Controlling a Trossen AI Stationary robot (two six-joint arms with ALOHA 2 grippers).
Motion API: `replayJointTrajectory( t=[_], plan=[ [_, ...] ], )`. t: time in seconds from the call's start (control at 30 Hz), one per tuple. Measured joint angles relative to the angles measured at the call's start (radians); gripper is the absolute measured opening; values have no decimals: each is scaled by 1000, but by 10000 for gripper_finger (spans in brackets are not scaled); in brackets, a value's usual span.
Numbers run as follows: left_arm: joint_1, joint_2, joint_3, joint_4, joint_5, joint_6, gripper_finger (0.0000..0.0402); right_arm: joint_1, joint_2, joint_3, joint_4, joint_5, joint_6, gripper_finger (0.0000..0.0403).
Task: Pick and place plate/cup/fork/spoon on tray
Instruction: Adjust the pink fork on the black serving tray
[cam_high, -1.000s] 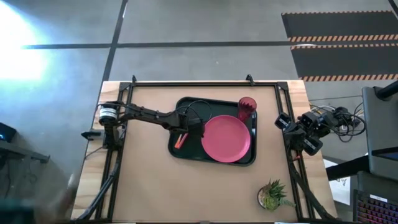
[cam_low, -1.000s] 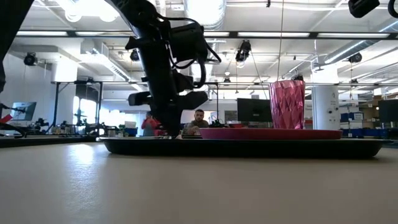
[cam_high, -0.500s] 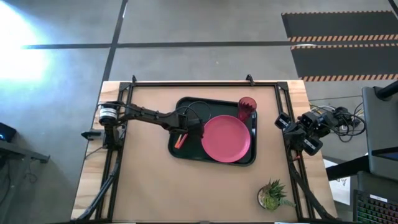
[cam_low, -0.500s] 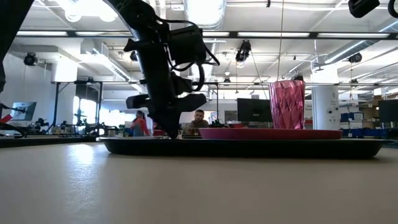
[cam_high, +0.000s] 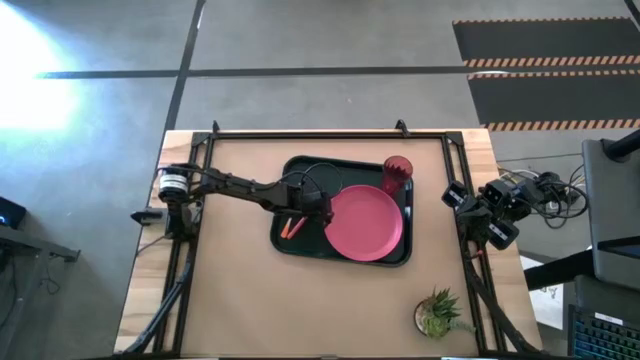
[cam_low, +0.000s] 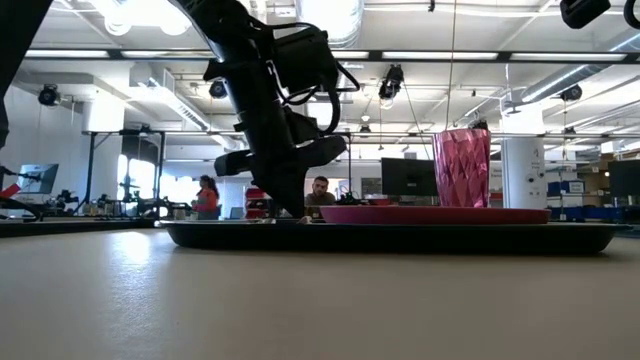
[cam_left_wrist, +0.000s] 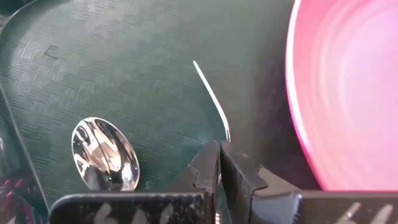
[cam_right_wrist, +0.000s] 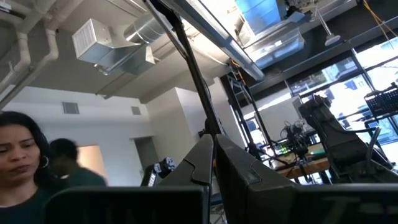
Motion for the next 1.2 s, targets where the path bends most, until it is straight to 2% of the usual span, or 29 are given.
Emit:
replayJointTrajectory(
  t=[0.23, 0.33, 0.47, 0.73, 1.03, 1.2],
  plan=[
    [1, -3, -1, -26, 3, 4, 0, 0, 0, 0, 0, 0, 3, 9],
    [0, -9, 2, -93, 19, 26, 0, 0, 0, 0, 0, 0, 7, 9],
    [3, -10, -9, -159, 86, 74, 0, 0, 0, 0, -1, 0, 6, 9],
    [4, -10, -19, -156, 194, 104, 4, 0, 0, 0, -2, 0, -1, 9],
    [7, -35, -14, -153, 203, 104, 86, 0, 0, 0, -2, 0, -1, 9],
    [8, -59, -14, -114, 270, 103, 125, 0, 0, 0, -3, 1, -3, 9]
  ],
)
